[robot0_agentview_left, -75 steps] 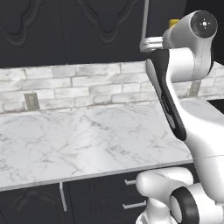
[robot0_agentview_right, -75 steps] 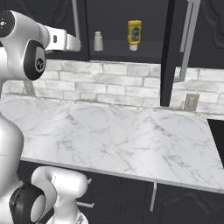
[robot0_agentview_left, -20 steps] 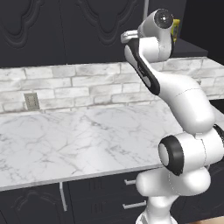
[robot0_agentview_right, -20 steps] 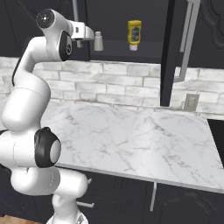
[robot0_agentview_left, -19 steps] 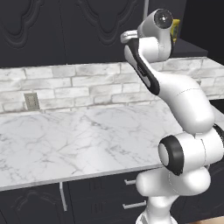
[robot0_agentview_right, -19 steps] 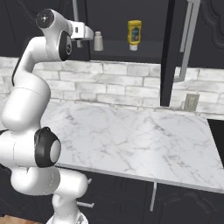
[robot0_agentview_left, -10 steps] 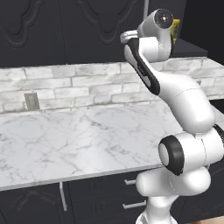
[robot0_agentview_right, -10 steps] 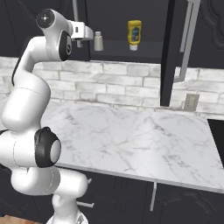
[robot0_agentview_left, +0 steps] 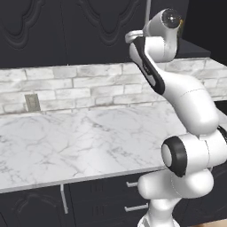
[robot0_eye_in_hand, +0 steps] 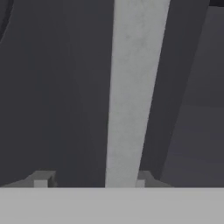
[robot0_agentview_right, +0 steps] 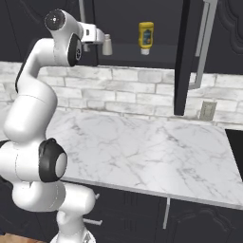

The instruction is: Move the shaker and mustard from the cabinet to the dining counter.

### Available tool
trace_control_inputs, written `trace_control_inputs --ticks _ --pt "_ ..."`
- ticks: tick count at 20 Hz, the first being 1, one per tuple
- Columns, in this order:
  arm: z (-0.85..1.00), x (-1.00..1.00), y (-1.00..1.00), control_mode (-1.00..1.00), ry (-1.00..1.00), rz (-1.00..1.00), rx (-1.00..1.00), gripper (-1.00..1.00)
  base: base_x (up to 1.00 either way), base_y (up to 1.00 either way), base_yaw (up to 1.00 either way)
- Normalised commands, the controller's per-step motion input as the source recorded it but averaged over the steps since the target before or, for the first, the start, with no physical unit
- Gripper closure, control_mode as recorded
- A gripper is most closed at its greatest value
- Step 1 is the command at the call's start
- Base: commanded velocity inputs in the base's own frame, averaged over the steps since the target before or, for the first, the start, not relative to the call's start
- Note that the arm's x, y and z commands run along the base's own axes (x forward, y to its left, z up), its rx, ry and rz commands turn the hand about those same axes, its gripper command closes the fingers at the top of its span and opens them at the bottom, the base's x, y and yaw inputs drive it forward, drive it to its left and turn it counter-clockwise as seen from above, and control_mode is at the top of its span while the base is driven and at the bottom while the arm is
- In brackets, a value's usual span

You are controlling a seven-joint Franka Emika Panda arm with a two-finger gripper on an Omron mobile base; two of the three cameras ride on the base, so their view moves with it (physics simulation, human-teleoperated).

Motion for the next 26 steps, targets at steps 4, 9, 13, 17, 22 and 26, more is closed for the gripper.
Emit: trace_control_inputs --ticks 4,9,13,17,22,26 --pt "-0.25 0.22 -0.27 -1.00 0.00 0.00 0.05 1.00 0.00 0.00 0.00" --pt "-0.27 0.15 -0.02 -1.00 0.02 0.00 0.00 1.00 0.00 0.00 0.00" --pt "0.00 0.00 0.00 -1.00 0.01 0.00 0.00 1.00 0.00 0.00 0.00" --pt "0.00 -0.58 0.00 -1.00 0.00 0.00 0.00 1.00 0.00 0.00 0.00" --pt "0.00 -1.00 0.00 -1.00 -0.03 0.00 0.00 1.00 0.00 0.00 0.00" --pt "0.00 -1.00 0.00 -1.00 -0.14 0.00 0.00 1.00 0.00 0.00 0.00"
